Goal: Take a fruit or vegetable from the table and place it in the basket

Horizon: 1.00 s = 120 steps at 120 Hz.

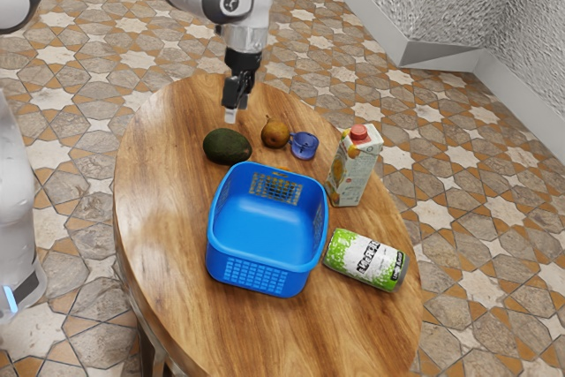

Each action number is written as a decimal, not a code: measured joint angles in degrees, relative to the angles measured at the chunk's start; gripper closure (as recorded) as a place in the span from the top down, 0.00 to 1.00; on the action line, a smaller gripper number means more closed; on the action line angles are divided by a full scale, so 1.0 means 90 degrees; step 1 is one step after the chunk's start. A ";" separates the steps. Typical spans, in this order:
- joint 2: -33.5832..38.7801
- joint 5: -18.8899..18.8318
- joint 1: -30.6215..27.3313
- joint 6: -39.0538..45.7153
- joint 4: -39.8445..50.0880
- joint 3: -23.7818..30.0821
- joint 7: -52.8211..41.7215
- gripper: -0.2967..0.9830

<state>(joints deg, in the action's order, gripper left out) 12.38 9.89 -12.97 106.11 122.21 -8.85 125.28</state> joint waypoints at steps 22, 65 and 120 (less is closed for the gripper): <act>0.0038 -0.0011 0.0049 0.0279 0.0230 0.0022 0.0549 0.77; 0.0051 -0.0013 0.0083 0.0434 0.0440 0.0041 0.0603 0.77; 0.0464 0.0016 0.0180 0.0505 0.1012 0.0056 0.0409 0.77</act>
<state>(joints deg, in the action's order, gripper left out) 16.55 10.03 -11.35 110.65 131.32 -8.35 128.96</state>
